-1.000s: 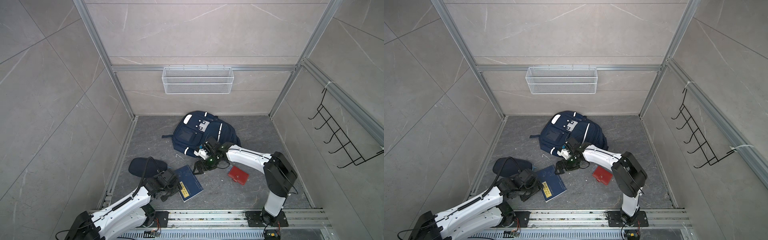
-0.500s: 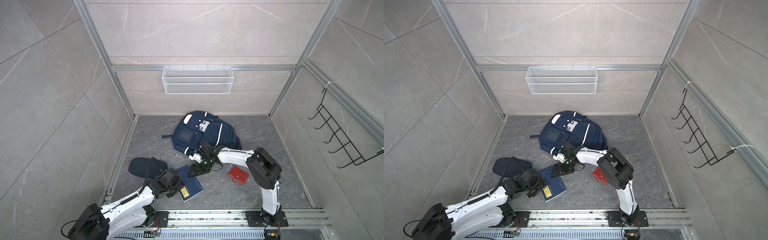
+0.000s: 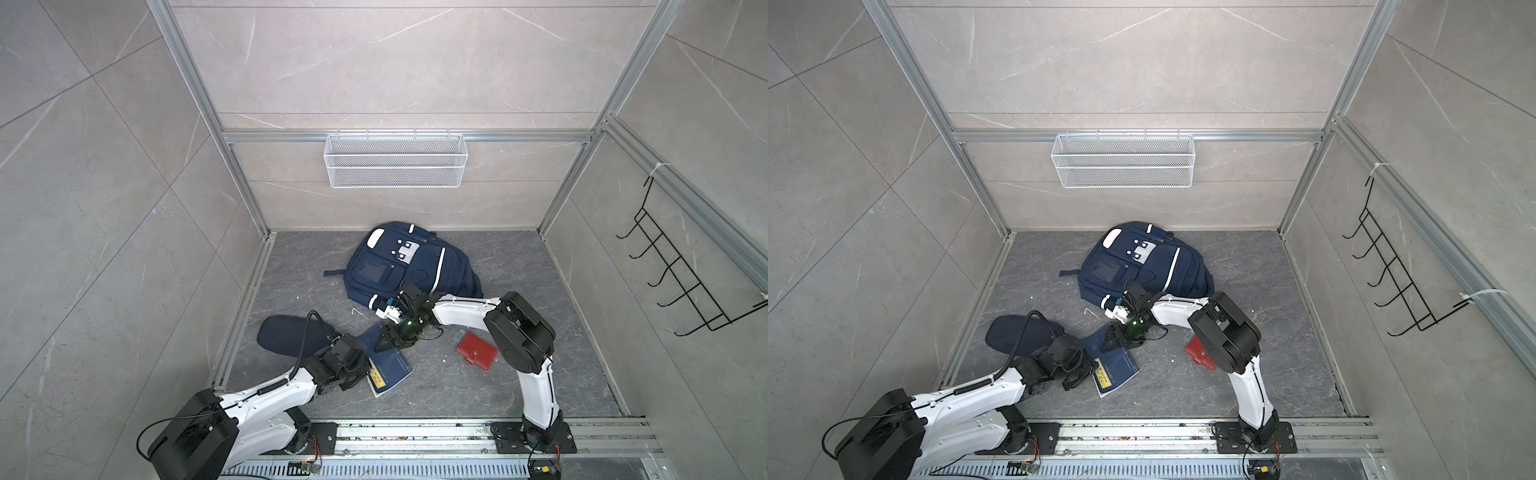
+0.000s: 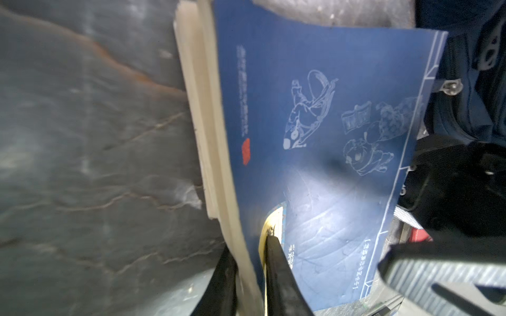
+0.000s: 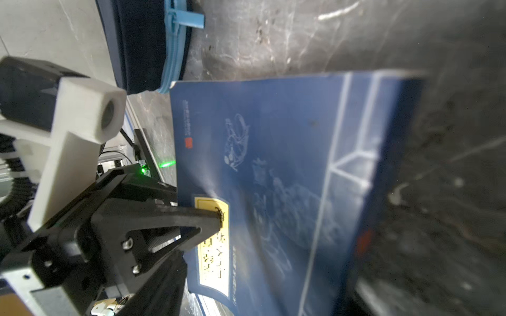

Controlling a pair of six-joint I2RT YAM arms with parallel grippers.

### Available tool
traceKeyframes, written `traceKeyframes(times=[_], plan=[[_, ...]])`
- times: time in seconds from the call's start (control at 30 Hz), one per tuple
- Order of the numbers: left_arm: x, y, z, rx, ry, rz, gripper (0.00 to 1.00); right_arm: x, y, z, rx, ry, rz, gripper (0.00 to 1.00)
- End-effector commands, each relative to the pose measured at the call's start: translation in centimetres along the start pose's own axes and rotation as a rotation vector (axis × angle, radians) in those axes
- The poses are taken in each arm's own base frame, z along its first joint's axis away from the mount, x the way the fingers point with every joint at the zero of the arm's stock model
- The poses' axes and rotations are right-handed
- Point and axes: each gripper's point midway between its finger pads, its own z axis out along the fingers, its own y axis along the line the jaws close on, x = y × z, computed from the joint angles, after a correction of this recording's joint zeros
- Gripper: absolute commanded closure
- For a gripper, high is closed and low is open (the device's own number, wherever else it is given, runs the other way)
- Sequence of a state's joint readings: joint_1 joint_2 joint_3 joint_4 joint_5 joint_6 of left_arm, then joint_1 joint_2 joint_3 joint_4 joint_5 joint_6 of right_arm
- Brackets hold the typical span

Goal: Pack books, pencil case, and school supplies into a backpack
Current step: Pick up the book from the center of the table.

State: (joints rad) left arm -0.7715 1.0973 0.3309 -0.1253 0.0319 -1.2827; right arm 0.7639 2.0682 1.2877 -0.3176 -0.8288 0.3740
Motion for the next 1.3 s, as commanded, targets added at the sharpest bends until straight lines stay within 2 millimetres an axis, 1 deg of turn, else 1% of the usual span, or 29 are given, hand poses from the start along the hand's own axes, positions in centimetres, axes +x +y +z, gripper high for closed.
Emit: traceKeyframes(times=[0.0, 0.1, 0.2, 0.23, 0.27, 0.37, 0.4, 0.43, 0.47, 0.5, 0.57, 0.63, 0.7, 0.73, 0.8, 0.83, 0.9, 1.0, 1.03, 1.07, 1.13, 1.23, 1.27], plan=[[0.7, 1.8, 0.5, -0.053, 0.032, 0.055, 1.00, 1.9, 3.4, -0.2, -0.091, 0.045, -0.036, 0.34], [0.2, 0.4, 0.0, 0.009, 0.006, 0.089, 1.00, 1.9, 4.2, -1.3, -0.066, 0.019, -0.066, 0.49], [-0.3, -2.0, -1.0, 0.097, -0.016, 0.148, 1.00, 1.3, 5.1, -2.9, -0.021, -0.026, -0.115, 0.56], [-0.4, -2.8, -1.4, 0.121, -0.021, 0.170, 1.00, 0.9, 5.6, -3.5, -0.010, -0.046, -0.136, 0.61], [-0.5, -3.6, -1.7, 0.141, -0.024, 0.194, 1.00, 0.6, 6.1, -4.2, -0.005, -0.066, -0.155, 0.66], [-0.9, -5.5, -3.2, 0.155, -0.029, 0.270, 1.00, -1.0, 7.9, -7.2, 0.007, -0.159, -0.206, 0.91], [-1.1, -6.0, -3.8, 0.144, -0.035, 0.293, 0.93, -1.4, 8.2, -8.2, 0.010, -0.187, -0.215, 0.96], [-1.4, -6.6, -4.5, 0.136, -0.039, 0.324, 0.84, -1.9, 8.6, -9.6, 0.013, -0.224, -0.225, 1.00], [-1.7, -7.4, -5.3, 0.131, -0.048, 0.354, 0.73, -2.3, 8.8, -11.0, 0.019, -0.261, -0.232, 1.00], [-2.0, -8.3, -6.1, 0.142, -0.060, 0.378, 0.65, -2.5, 8.9, -12.3, 0.023, -0.290, -0.237, 1.00], [-2.7, -11.0, -8.3, 0.196, -0.096, 0.444, 0.46, -2.9, 9.4, -15.7, 0.035, -0.358, -0.271, 1.00], [-3.2, -13.0, -10.2, 0.228, -0.123, 0.513, 0.33, -2.7, 10.0, -18.7, 0.052, -0.407, -0.312, 1.00], [-3.4, -15.0, -12.1, 0.253, -0.133, 0.592, 0.23, -2.1, 10.3, -21.5, 0.092, -0.436, -0.359, 1.00], [-3.5, -16.0, -13.1, 0.266, -0.136, 0.635, 0.21, -1.6, 10.5, -22.8, 0.111, -0.446, -0.386, 1.00], [-3.5, -17.6, -14.7, 0.283, -0.136, 0.724, 0.20, -0.4, 11.0, -24.5, 0.147, -0.446, -0.442, 1.00], [-3.6, -18.5, -15.5, 0.293, -0.142, 0.764, 0.20, 0.2, 11.1, -24.9, 0.170, -0.432, -0.472, 1.00], [-3.9, -21.0, -17.7, 0.324, -0.165, 0.858, 0.20, 1.8, 10.9, -25.2, 0.219, -0.384, -0.513, 1.00], [-4.2, -24.7, -20.7, 0.372, -0.186, 0.982, 0.21, 3.1, 11.0, -25.7, 0.257, -0.382, -0.537, 1.00], [-4.2, -25.7, -21.3, 0.379, -0.173, 1.025, 0.21, 3.5, 11.1, -25.9, 0.266, -0.376, -0.547, 1.00], [-4.1, -26.7, -21.9, 0.385, -0.152, 1.066, 0.21, 3.8, 11.4, -26.1, 0.268, -0.384, -0.570, 1.00], [-3.8, -27.9, -22.4, 0.384, -0.103, 1.130, 0.21, 4.3, 12.1, -26.7, 0.287, -0.416, -0.617, 1.00], [-2.7, -29.1, -22.4, 0.421, -0.012, 1.174, 0.21, 4.7, 12.7, -27.2, 0.296, -0.410, -0.660, 1.00], [-2.3, -29.2, -22.1, 0.431, 0.023, 1.182, 0.21, 4.8, 13.0, -27.2, 0.287, -0.403, -0.672, 1.00]])
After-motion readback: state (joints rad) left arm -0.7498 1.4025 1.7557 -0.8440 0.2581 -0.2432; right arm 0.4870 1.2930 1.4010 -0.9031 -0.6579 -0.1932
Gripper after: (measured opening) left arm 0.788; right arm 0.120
